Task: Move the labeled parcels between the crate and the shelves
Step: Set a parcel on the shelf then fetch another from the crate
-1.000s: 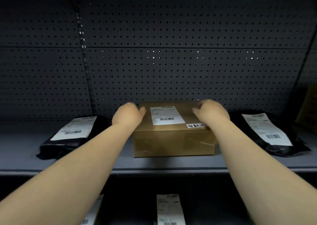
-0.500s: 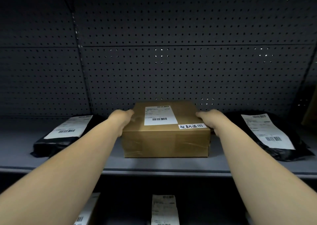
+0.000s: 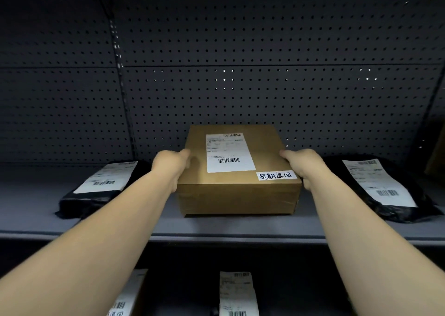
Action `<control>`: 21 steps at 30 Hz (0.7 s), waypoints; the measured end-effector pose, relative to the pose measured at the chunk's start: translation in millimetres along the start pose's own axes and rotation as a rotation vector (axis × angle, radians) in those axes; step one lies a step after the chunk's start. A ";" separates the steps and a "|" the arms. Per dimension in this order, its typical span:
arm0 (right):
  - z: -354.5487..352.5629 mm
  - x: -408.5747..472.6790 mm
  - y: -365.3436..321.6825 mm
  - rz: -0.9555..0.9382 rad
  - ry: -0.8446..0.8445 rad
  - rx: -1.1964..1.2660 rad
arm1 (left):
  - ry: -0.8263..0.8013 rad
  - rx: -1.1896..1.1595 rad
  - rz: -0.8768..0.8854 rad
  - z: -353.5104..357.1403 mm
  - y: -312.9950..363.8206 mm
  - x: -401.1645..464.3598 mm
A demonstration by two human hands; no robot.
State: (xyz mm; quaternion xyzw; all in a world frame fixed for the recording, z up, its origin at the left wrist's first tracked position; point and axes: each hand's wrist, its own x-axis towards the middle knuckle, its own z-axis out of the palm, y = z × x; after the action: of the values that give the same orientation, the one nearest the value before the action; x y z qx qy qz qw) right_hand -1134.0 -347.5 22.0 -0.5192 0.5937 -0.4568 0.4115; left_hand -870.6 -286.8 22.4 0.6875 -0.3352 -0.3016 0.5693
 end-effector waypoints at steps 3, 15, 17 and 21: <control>8.0 -10.8 1.7 -0.098 0.073 -0.002 | 0.079 -0.025 0.123 -10.3 -5.1 -6.8; 32.1 -70.5 14.4 -0.322 0.246 0.111 | 0.170 -0.151 0.308 -59.9 -31.9 -38.4; 34.8 -80.9 16.2 -0.346 0.244 0.142 | 0.176 -0.188 0.311 -67.1 -35.8 -45.3; 38.2 -99.9 19.1 -0.410 0.253 0.179 | 0.165 -0.243 0.323 -81.3 -42.9 -57.3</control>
State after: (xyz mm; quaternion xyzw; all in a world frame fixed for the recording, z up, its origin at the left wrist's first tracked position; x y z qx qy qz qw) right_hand -1089.7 -252.0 -4.4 -0.5286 0.4801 -0.6428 0.2771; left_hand -834.8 -188.1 -4.2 0.5735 -0.3543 -0.1874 0.7145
